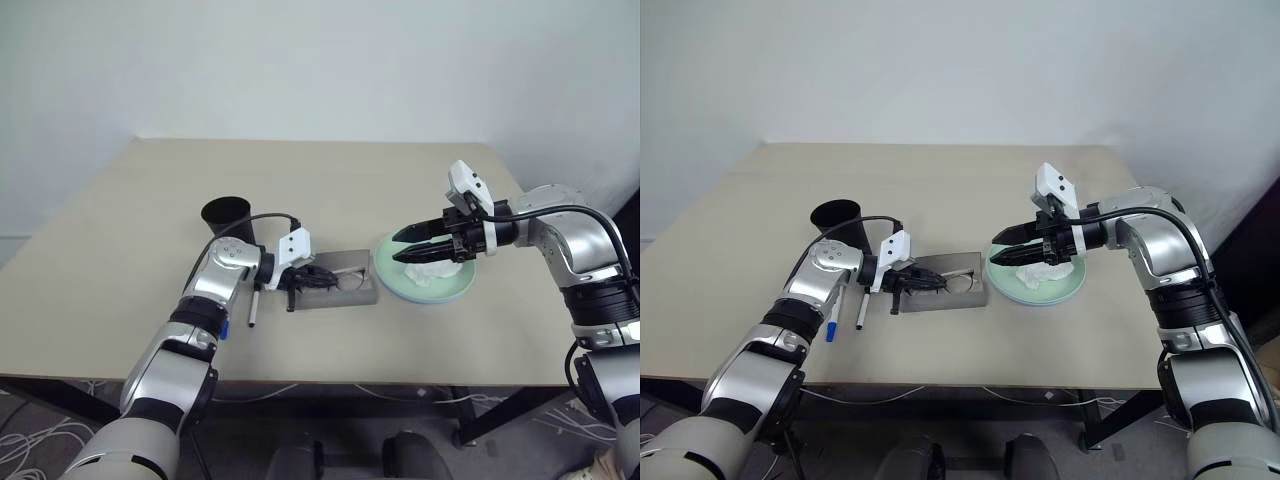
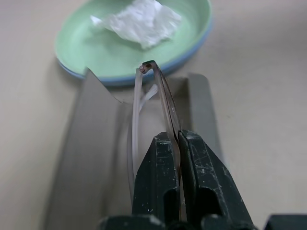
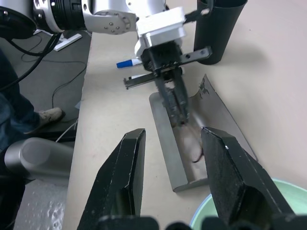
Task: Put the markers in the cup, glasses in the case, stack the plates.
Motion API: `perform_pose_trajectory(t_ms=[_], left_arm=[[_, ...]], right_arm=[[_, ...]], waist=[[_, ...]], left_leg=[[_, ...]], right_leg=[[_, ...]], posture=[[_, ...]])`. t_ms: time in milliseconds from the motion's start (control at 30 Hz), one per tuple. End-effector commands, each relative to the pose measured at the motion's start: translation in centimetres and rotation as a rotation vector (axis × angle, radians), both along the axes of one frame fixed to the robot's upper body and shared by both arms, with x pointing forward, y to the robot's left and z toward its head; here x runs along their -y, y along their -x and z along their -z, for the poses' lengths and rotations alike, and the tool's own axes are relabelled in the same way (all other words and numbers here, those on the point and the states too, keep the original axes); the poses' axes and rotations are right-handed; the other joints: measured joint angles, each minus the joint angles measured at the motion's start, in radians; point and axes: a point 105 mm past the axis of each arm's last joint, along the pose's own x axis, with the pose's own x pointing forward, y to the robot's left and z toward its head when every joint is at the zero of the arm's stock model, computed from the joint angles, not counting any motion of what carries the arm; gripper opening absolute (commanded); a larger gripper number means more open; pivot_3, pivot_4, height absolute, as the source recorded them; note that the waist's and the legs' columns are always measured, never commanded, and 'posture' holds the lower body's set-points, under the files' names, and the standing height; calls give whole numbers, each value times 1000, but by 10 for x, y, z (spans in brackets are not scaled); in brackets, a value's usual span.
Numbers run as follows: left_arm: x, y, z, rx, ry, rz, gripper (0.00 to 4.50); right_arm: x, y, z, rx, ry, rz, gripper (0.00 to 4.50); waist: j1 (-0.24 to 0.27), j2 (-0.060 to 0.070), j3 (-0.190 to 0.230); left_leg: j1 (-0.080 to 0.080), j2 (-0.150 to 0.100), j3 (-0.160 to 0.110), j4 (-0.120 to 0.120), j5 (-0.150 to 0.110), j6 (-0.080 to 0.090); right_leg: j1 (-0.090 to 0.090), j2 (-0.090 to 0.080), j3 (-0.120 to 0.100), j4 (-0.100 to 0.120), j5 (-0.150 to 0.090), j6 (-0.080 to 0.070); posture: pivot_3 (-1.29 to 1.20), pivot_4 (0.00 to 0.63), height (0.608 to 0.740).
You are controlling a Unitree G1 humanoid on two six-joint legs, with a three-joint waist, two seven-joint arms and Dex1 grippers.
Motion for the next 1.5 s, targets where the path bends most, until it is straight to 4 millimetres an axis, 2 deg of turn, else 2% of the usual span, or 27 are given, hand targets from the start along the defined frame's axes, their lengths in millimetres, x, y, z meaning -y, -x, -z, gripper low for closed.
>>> perform_pose_trajectory(t_ms=[33, 333, 667, 800, 1033, 1200, 1333, 1500], left_arm=[[-1, 0, -16, 33, 14, 37, 18], [-4, 5, -27, -45, 9, 82, 18], [3, 11, -45, -148, -5, 170, 18], [2, 17, -41, -158, -41, 195, 18], [0, 14, -43, -171, -32, 173, 18], [-1, 3, -45, -116, -23, 112, 18], [-3, -5, -39, -109, -29, 52, 18], [-2, -1, -30, -146, -25, 63, 18]], right_arm=[[0, 2, -13, 48, -14, -8, 1967], [-3, 1, -12, 48, -16, -11, 1967], [-4, 0, -10, 50, -13, -10, 1967], [-3, 0, -10, 51, -14, -7, 1967], [-3, -1, -9, 49, -16, -6, 1967], [-4, -1, -8, 49, -18, -8, 1967], [-5, -1, -8, 49, -20, -13, 1967], [-6, -1, -9, 51, -23, -14, 1967]], waist=[[1, 0, 0], [0, 0, 0], [0, 0, 0], [0, 0, 0], [0, 0, 0], [0, 0, 0], [0, 0, 0], [0, 0, 0]], left_leg=[[0, 0, 0, 0, 0, 0], [-2, 0, 0, 2, 0, 0], [-6, 0, -2, 4, 0, 0], [-7, 0, -2, 4, 0, 0], [-7, 0, -2, 5, 0, 0], [-7, 0, -3, 5, 0, 1], [-7, 0, -3, 5, 0, 1], [-8, 0, -3, 6, 0, 1]], right_leg=[[0, 0, 0, 0, 0, 0], [-1, 0, 0, 0, 1, 1], [-2, 0, -2, 0, 1, 1], [-3, 0, -2, 0, 1, 1], [-3, 0, -2, 0, 2, 1], [-3, 0, -2, 0, 2, 2], [-3, 0, -2, 0, 2, 2], [-3, 0, -2, 0, 2, 2]], posture=[[0, 0, 702], [0, 0, 702], [0, 0, 702], [0, 0, 702], [0, 0, 702], [0, 0, 702], [0, 0, 702], [0, 0, 702]])
